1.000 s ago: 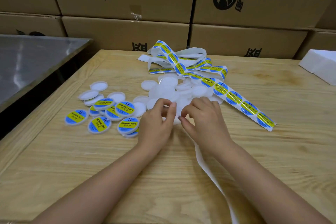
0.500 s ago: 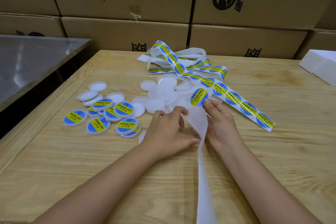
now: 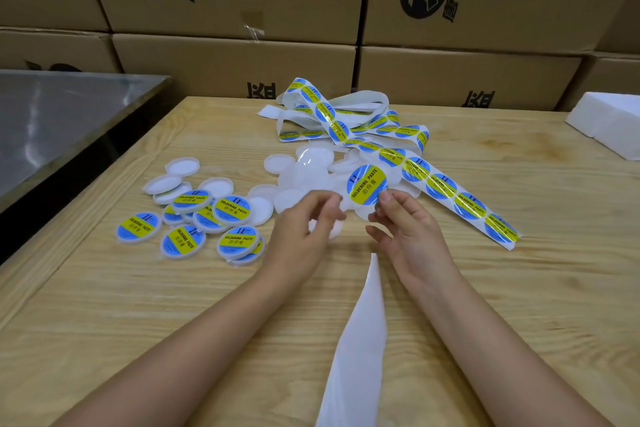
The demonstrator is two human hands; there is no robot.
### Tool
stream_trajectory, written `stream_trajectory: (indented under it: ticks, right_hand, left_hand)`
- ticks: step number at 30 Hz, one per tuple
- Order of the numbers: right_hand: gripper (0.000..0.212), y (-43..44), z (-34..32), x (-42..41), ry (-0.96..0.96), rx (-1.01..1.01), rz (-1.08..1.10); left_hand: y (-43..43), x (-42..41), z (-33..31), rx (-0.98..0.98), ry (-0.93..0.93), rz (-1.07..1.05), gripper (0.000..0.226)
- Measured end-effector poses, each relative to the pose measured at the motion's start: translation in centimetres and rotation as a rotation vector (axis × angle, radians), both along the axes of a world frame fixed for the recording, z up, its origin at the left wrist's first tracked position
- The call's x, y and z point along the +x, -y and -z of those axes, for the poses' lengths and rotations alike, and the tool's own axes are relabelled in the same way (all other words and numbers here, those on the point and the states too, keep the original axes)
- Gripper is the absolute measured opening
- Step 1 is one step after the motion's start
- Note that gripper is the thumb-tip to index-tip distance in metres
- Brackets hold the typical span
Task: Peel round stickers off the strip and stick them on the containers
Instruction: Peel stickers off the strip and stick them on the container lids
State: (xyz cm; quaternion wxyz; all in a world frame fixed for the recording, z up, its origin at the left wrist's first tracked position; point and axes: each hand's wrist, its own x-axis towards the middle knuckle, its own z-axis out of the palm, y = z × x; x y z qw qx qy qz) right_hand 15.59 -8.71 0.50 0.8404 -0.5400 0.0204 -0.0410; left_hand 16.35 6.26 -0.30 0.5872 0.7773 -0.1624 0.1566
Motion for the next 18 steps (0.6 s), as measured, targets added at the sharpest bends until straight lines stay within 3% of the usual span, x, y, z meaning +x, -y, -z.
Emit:
stream_trajectory:
  ticks: [2, 8, 11, 14, 17, 18]
  right_hand:
    - [0.008, -0.3, -0.1, -0.3, 0.021, -0.092, -0.008]
    - [0.006, -0.8, 0.1, -0.3, 0.046, -0.3, 0.033]
    - [0.008, -0.9, 0.4, -0.4, 0.052, -0.378, 0.129]
    - [0.005, -1.2, 0.9, -0.3, 0.014, -0.587, 0.29]
    - [0.037, -1.0, 1.0, 0.0, -0.008, -0.719, 0.354]
    - [0.038, -0.9, 0.9, 0.0, 0.012, -0.702, 0.348]
  left_hand:
    - [-0.2, 0.3, -0.5, -0.12, -0.065, 0.04, 0.007]
    - [-0.9, 0.9, -1.1, -0.368, -0.174, 0.067, 0.016]
    - [-1.0, 1.0, -0.8, -0.3, -0.118, 0.015, 0.02]
    - [-0.6, 0.8, -0.5, -0.125, -0.033, -0.02, 0.024]
    - [-1.1, 1.0, -0.6, -0.067, 0.037, -0.053, 0.026]
    - [-1.3, 1.0, -0.7, -0.049, 0.038, -0.035, 0.025]
